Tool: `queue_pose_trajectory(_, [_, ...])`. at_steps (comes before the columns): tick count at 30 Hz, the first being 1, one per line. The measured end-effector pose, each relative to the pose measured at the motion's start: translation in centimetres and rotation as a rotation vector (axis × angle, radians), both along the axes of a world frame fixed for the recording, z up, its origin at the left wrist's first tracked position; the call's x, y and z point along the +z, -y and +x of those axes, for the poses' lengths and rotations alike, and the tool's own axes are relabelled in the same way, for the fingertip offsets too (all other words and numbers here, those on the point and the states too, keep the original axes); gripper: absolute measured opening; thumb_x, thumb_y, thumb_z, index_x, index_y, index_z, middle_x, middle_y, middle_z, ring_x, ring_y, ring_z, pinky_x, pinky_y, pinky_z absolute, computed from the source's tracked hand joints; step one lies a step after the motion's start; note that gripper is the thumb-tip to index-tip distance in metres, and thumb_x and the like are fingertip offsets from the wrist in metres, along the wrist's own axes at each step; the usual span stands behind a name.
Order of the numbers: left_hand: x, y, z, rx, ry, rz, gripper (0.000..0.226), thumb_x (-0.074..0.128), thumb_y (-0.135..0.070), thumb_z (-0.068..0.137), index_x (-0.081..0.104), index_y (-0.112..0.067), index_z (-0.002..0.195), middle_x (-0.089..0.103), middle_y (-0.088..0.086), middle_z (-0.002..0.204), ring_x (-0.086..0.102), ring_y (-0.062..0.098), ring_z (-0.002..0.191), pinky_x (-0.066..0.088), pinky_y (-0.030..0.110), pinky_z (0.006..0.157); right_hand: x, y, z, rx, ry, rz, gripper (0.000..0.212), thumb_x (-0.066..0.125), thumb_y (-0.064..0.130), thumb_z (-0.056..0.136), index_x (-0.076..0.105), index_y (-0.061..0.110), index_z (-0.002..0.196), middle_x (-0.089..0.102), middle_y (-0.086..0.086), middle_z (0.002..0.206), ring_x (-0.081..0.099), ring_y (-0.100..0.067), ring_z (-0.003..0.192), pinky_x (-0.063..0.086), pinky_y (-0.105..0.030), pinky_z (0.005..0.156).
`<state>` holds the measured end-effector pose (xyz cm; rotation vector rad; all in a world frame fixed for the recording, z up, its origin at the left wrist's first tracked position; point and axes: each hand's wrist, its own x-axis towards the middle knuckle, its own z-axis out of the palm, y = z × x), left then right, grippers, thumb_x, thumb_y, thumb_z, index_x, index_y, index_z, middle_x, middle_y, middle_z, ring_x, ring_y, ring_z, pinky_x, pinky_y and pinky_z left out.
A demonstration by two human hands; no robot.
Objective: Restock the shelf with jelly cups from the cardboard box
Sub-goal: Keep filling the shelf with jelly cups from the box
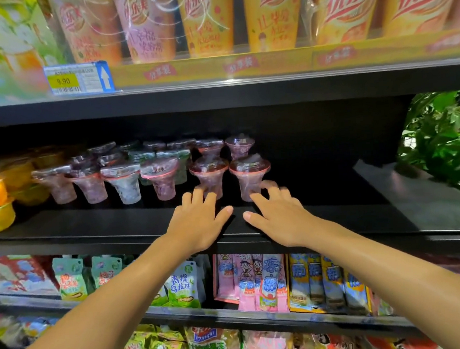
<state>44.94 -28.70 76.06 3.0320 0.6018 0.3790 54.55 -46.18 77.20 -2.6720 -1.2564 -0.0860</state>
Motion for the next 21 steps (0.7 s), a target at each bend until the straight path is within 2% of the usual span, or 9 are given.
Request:
queue_pose_trajectory(5, [0.5,0.2,0.9,0.027,-0.017,0.014,0.061,0.029,-0.058,0.101,0.050,-0.009,0.132,0.028,0.016,0.153,0.032,0.037,0.133,0.036,0.046,0.104,0.4,-1.0,1.7,0.017,-0.044,0.002,0.059,0.034,0.055,0.102,0.026,0.031,0.156,0.008,-0.001,0.161,0.018,-0.036,0.145,0.031,-0.052,0.114])
queue_pose_trajectory(11, [1.0,-0.1,2.2,0.090,-0.060,0.034,0.067,0.028,-0.060,0.102,0.048,-0.007,0.139,0.033,0.019,0.150,0.036,0.043,0.133,0.039,0.049,0.103,0.5,-2.3,4.3,0.043,-0.119,0.007,0.060,0.032,0.053,0.104,0.013,0.034,0.158,0.002,0.012,0.156,0.014,-0.026,0.143,0.025,-0.047,0.118])
queue_pose_trajectory(13, [0.9,-0.6,2.7,0.090,-0.062,-0.012,0.066,0.027,-0.059,0.102,0.040,-0.011,0.146,0.031,0.019,0.153,0.032,0.042,0.137,0.036,0.049,0.105,0.6,-2.7,4.9,0.056,-0.142,0.004,0.061,0.032,0.054,0.103,0.013,0.034,0.158,0.003,0.014,0.157,0.013,-0.024,0.143,0.025,-0.047,0.118])
queue_pose_trajectory(16, [0.7,-1.5,3.4,0.077,-0.051,-0.066,0.067,0.027,-0.058,0.102,0.014,-0.022,0.157,0.010,0.008,0.161,0.016,0.035,0.145,0.028,0.049,0.111,0.5,-3.3,5.6,0.068,-0.151,0.010,0.063,0.032,0.056,0.101,0.014,0.035,0.157,0.005,0.015,0.156,0.015,-0.024,0.141,0.026,-0.047,0.116])
queue_pose_trajectory(21, [0.1,-3.4,4.4,0.077,-0.013,-0.120,0.066,0.031,-0.059,0.101,0.010,-0.028,0.156,0.012,0.002,0.157,0.015,0.031,0.143,0.025,0.049,0.116,0.4,-4.4,6.3,0.077,-0.123,0.000,0.064,0.034,0.057,0.102,0.013,0.034,0.158,0.004,0.012,0.157,0.015,-0.025,0.142,0.027,-0.048,0.116])
